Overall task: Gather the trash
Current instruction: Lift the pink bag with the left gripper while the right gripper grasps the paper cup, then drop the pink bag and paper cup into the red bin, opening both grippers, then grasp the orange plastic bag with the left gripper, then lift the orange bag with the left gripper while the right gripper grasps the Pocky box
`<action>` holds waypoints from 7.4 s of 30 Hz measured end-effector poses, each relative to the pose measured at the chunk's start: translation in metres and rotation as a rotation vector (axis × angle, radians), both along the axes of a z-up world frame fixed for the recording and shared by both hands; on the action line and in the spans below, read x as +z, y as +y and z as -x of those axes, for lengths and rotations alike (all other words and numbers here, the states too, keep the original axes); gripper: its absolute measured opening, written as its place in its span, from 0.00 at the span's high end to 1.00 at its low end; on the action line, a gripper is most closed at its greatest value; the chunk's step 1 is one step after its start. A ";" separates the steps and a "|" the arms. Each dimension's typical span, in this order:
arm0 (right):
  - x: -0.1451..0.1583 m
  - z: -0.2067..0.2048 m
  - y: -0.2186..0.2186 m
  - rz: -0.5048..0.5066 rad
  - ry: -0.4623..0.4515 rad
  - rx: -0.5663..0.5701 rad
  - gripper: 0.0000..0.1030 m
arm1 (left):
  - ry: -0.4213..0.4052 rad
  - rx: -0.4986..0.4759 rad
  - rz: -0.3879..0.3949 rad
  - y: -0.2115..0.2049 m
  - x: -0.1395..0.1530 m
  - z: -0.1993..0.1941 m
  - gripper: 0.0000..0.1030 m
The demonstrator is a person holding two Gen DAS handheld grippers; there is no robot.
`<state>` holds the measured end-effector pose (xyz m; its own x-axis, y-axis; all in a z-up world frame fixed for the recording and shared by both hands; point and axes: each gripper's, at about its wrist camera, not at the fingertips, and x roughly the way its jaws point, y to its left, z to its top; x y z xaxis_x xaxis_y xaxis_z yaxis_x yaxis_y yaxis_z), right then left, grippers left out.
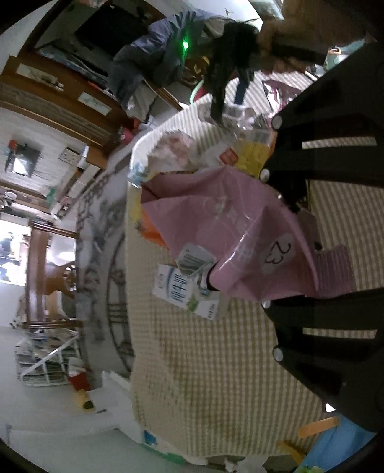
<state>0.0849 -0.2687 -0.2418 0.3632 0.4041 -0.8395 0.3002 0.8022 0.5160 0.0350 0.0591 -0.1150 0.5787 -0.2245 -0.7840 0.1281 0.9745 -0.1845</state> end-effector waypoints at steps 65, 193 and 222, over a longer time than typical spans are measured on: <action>0.098 0.017 -0.202 0.118 -0.335 0.010 0.36 | -0.043 -0.188 0.021 -0.275 0.021 -0.061 0.67; -0.012 -0.059 0.024 -0.447 0.107 -0.274 0.12 | -0.028 0.010 0.119 -0.014 0.004 -0.001 0.45; 0.099 -0.001 0.012 -0.320 -0.259 0.046 0.30 | -0.040 0.005 0.112 -0.030 0.003 -0.004 0.45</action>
<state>0.0856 -0.2565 -0.1425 0.5215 0.6509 -0.5517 0.0950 0.5983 0.7956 0.0388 0.0292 -0.1116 0.6101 -0.3068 -0.7305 0.1327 0.9485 -0.2875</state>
